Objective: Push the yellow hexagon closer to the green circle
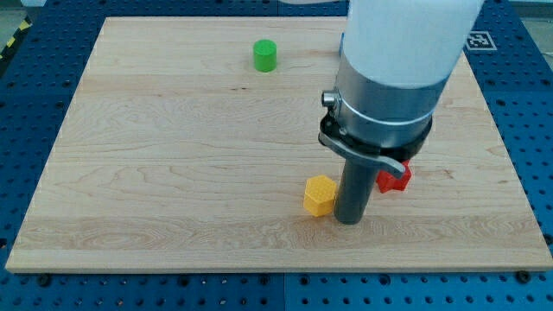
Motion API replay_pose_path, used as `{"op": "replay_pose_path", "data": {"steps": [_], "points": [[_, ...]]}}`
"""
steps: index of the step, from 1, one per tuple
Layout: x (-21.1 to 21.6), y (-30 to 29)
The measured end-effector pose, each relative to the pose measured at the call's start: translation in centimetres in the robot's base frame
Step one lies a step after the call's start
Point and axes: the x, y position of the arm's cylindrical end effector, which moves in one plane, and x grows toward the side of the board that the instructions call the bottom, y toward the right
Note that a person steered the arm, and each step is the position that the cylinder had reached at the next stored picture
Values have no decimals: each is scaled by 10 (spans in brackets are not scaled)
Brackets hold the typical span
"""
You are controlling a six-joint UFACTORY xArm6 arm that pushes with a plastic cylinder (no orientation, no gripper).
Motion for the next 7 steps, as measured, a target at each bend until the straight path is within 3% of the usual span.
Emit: {"op": "replay_pose_path", "data": {"steps": [3, 5, 6, 7], "points": [[3, -46], [-37, -43], [-38, -43], [-9, -37]]}}
